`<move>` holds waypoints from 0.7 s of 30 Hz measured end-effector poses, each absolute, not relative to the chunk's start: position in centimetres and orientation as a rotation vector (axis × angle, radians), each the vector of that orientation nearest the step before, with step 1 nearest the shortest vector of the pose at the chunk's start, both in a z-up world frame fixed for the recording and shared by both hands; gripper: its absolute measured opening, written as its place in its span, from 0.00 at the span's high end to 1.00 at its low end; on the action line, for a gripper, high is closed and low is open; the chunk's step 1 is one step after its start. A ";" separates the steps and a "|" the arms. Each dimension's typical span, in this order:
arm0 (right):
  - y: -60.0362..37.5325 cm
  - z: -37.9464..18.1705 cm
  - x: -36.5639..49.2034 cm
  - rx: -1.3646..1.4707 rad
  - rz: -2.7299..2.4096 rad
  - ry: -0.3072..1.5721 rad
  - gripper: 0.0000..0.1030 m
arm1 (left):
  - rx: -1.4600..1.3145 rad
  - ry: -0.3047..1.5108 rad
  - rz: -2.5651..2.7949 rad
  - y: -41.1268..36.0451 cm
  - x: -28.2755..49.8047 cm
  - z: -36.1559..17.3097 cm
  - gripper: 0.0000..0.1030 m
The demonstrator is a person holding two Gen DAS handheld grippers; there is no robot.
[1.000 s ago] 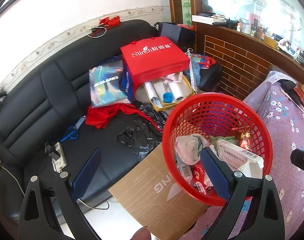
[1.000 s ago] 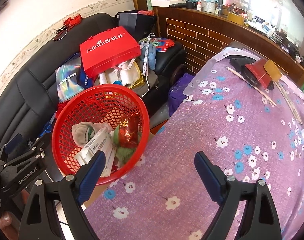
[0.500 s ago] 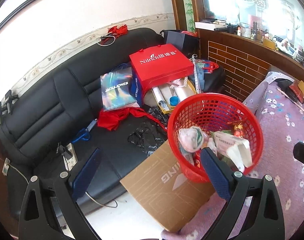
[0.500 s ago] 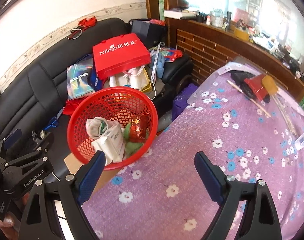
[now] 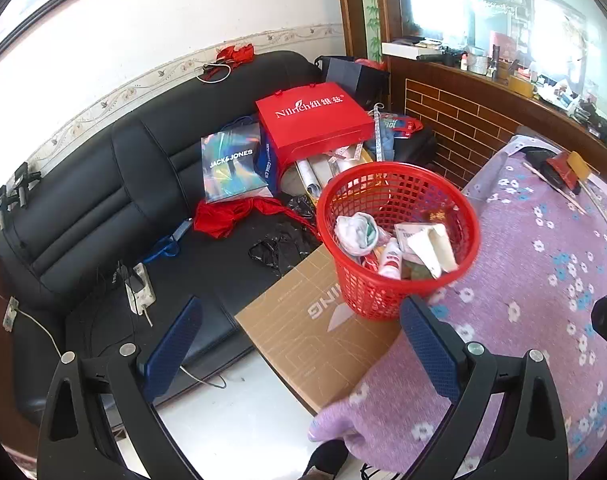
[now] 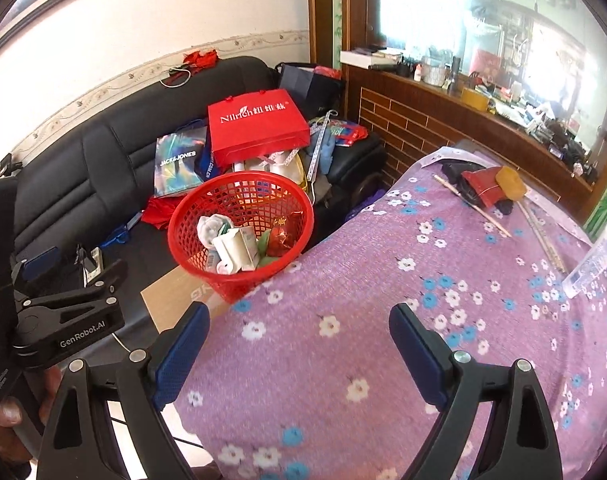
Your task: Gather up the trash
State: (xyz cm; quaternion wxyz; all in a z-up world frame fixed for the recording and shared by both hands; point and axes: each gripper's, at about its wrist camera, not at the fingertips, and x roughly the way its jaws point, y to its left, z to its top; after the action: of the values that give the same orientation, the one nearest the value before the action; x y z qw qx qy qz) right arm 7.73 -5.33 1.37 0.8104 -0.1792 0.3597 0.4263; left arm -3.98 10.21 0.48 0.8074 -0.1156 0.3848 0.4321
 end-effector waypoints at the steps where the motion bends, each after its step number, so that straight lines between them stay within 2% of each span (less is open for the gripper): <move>1: -5.8 1.5 7.5 -0.383 0.912 0.760 0.08 | -0.245 0.820 0.922 9.6 -4.3 0.7 0.04; 21: -13.1 2.5 4.7 -0.392 0.916 0.640 0.07 | -0.188 0.696 0.920 2.9 -7.3 4.2 0.04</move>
State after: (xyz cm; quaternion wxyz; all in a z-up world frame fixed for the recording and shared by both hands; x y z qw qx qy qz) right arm 4.68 -13.14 2.55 0.8298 -0.1846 0.3016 0.4317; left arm -7.30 2.91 4.19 0.8340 -0.0888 0.3284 0.4344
